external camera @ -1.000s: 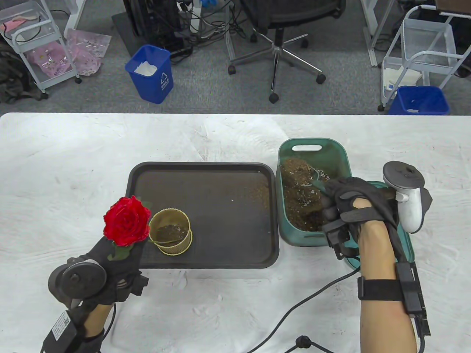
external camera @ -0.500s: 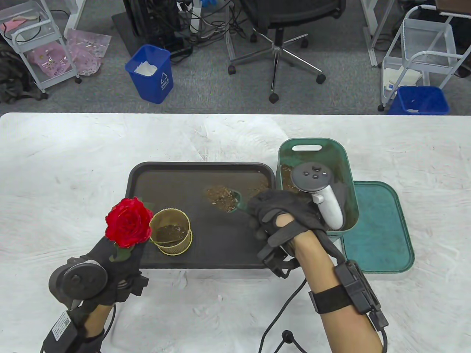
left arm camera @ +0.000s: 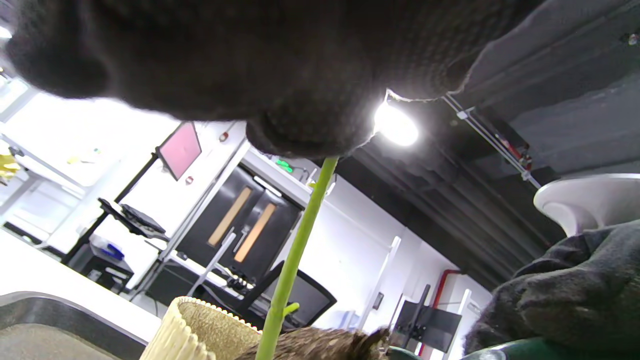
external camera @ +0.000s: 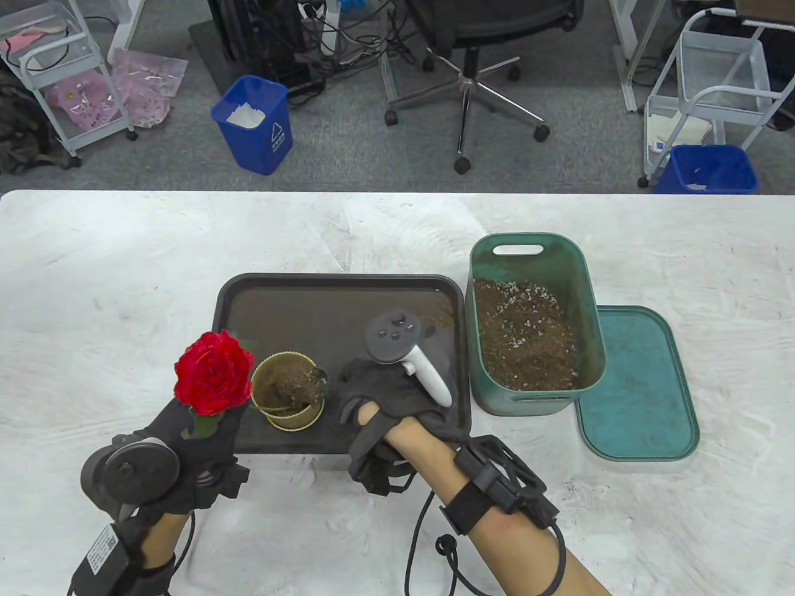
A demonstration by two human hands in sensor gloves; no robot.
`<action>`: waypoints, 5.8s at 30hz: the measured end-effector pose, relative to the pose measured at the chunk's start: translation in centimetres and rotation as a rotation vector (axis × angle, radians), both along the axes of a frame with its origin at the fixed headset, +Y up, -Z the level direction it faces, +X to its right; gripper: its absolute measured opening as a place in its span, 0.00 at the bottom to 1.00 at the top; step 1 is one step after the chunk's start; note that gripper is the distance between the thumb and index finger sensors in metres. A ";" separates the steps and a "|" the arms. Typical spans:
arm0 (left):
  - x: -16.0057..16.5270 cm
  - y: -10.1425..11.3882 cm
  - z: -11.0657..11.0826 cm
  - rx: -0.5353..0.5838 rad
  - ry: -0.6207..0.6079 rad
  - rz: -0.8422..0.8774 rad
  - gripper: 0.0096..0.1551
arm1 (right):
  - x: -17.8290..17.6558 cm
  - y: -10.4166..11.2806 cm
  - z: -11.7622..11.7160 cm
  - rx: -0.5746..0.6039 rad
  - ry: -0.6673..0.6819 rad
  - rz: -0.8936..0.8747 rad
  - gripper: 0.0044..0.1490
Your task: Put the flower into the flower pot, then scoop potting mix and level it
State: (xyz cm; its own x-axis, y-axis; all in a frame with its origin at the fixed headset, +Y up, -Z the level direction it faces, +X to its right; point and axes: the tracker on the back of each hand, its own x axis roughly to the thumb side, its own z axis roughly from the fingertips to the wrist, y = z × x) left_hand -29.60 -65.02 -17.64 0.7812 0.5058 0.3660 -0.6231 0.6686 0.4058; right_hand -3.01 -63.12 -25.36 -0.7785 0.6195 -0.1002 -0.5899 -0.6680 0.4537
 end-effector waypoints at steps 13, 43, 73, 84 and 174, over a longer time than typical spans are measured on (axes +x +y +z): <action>0.0 0.0 0.0 0.000 -0.002 -0.004 0.24 | -4.8 1.8 2.9 0.460 0.195 0.398 0.32; 0.4 -0.1 0.1 0.010 -0.014 -0.023 0.24 | 10.4 9.1 -2.4 0.604 -0.274 0.795 0.31; 0.2 -0.2 -0.2 -0.013 0.000 -0.023 0.24 | 15.3 2.4 -6.9 0.114 -0.248 1.117 0.29; 0.4 -0.3 -0.1 -0.008 -0.010 -0.037 0.24 | 15.3 2.9 -6.2 0.074 -0.225 1.115 0.29; 0.8 -0.5 0.0 -0.006 -0.021 -0.056 0.23 | 2.8 -1.7 -0.2 -0.089 -0.163 -0.256 0.32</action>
State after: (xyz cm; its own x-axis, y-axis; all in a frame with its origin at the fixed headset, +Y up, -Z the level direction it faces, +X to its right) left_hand -28.80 -65.53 -17.66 0.8002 0.4640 0.3799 -0.5933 0.7048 0.3890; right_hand -0.22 -64.77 -25.54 -0.5675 0.7768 -0.2730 -0.8035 -0.4501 0.3896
